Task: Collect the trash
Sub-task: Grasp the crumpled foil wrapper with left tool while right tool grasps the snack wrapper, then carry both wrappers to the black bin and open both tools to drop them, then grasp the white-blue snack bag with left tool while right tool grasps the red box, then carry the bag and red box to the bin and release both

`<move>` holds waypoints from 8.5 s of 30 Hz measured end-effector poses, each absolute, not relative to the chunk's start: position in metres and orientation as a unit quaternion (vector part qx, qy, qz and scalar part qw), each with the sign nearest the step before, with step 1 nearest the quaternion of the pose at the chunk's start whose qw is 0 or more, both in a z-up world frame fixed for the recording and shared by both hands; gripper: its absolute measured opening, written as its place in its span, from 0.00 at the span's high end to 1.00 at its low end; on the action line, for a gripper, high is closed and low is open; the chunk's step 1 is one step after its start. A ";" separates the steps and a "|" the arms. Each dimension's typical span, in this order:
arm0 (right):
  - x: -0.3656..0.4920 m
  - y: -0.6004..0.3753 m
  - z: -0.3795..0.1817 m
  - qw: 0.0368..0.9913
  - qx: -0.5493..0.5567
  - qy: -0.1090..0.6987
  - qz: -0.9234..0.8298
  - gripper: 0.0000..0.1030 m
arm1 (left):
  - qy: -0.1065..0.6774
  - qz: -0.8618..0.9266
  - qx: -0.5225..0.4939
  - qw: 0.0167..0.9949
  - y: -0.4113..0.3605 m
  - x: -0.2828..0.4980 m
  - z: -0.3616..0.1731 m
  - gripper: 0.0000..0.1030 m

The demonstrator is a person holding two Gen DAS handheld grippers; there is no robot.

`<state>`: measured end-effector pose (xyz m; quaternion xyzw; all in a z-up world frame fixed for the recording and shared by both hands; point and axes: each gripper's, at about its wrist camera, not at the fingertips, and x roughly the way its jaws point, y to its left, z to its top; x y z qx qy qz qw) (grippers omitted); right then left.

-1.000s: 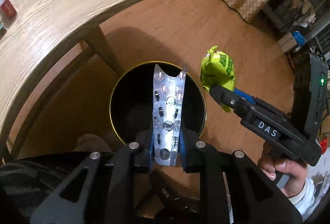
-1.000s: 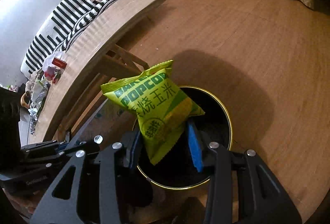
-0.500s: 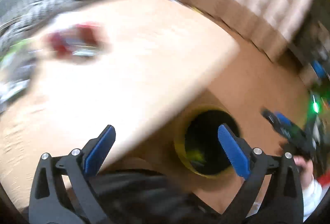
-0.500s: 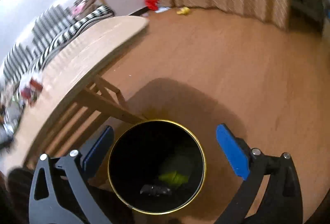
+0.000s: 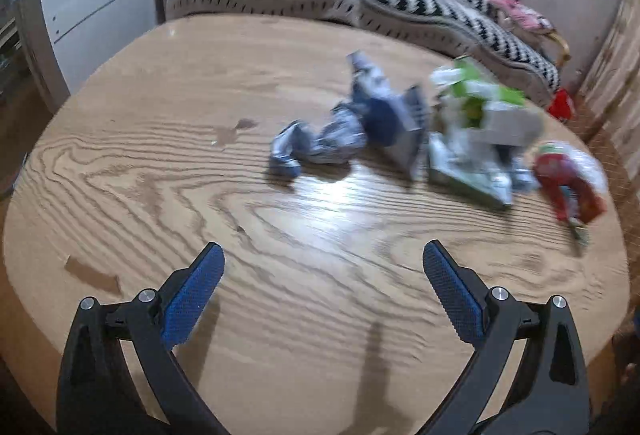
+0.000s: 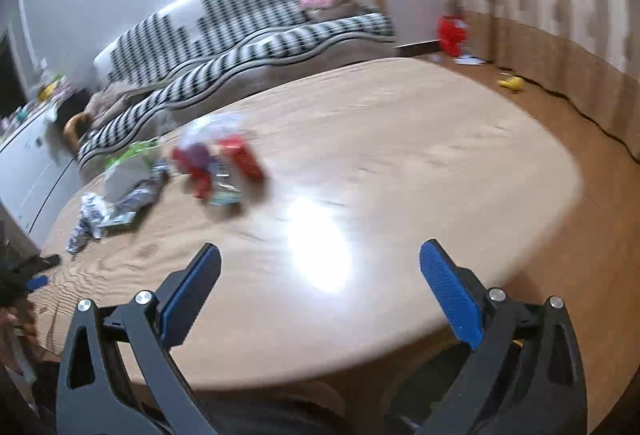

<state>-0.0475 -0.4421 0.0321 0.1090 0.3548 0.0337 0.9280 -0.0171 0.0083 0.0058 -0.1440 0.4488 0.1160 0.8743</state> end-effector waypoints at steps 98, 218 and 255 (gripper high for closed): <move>0.059 -0.329 0.005 0.907 0.044 0.380 0.176 0.71 | 0.424 0.071 -0.084 0.899 0.032 0.035 0.009 0.65; 0.163 -0.387 -0.021 0.906 0.055 0.415 0.060 0.77 | 0.443 0.116 -0.049 0.888 -0.002 0.153 -0.026 0.59; 0.006 -0.453 0.057 0.945 0.156 0.286 -0.006 0.77 | 0.387 -0.107 -0.128 0.907 -0.179 0.036 0.063 0.62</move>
